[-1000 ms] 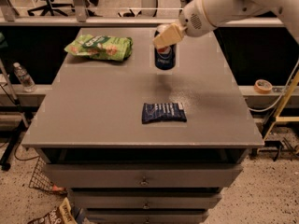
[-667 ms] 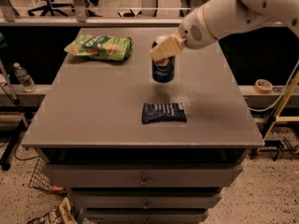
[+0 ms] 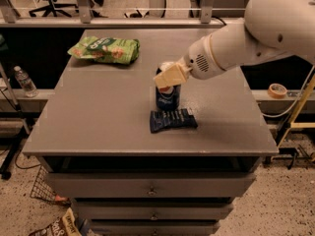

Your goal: Move pepsi can near rxbar blueberry

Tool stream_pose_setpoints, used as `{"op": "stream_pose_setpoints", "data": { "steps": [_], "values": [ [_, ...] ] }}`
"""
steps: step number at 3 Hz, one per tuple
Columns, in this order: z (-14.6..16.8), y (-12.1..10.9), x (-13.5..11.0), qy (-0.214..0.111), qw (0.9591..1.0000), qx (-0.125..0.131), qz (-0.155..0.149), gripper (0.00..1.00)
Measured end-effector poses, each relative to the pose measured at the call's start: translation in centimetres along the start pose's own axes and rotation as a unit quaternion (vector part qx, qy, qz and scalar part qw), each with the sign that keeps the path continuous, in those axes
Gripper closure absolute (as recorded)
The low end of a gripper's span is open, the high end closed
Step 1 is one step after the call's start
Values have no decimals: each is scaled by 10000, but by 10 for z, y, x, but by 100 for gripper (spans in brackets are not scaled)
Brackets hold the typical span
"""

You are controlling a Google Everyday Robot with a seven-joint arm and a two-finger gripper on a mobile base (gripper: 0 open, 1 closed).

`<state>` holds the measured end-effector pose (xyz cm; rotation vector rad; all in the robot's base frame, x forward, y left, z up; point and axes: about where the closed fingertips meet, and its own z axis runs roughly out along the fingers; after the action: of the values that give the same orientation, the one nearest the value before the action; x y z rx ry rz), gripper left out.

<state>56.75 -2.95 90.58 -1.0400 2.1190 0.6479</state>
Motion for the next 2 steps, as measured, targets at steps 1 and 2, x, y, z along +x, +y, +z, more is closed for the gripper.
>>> {"op": "stream_pose_setpoints", "data": {
  "steps": [1, 2],
  "values": [
    [5, -1, 12, 6, 9999, 105, 65, 100],
    [4, -3, 13, 3, 9999, 152, 71, 100]
  ]
}}
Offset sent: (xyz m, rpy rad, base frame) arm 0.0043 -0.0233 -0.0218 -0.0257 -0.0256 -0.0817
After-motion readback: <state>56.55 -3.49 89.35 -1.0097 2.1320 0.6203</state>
